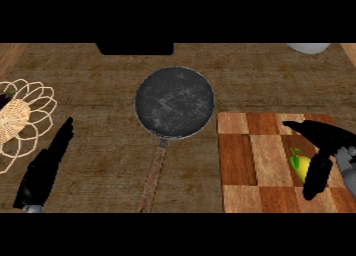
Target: Pick the lemon from the cutting board and place it in the pan
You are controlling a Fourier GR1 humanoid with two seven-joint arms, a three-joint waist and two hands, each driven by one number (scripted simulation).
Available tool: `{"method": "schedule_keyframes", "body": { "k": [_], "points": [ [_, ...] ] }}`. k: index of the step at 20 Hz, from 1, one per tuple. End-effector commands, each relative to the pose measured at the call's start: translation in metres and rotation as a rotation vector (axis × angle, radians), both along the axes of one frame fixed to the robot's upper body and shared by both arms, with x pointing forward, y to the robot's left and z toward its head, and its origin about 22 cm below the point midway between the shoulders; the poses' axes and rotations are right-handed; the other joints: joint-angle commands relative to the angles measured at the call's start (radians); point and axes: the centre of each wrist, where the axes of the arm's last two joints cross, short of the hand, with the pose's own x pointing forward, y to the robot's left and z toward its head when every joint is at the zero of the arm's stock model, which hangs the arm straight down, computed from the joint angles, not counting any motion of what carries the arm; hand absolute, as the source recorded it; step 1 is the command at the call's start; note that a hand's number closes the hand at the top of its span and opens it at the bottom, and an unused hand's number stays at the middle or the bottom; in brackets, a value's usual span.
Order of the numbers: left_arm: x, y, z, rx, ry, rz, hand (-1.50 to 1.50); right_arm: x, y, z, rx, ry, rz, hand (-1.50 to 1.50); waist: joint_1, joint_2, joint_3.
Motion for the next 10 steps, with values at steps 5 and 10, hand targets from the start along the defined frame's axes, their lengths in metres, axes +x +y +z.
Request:
{"method": "schedule_keyframes", "body": {
  "k": [5, 10],
  "points": [
    [0.007, -0.007, -0.012, 0.001, -0.003, 0.001, 0.0, -0.009, 0.006, -0.009, -0.101, 0.063, -0.019, -1.5, -0.006, 0.0, 0.0],
    [0.004, 0.003, 0.013, 0.005, 0.005, -0.006, 0.0, -0.001, 0.0, -0.04, -0.104, 0.071, -0.027, -1.5, 0.003, 0.001, 0.001]
  ]
}}
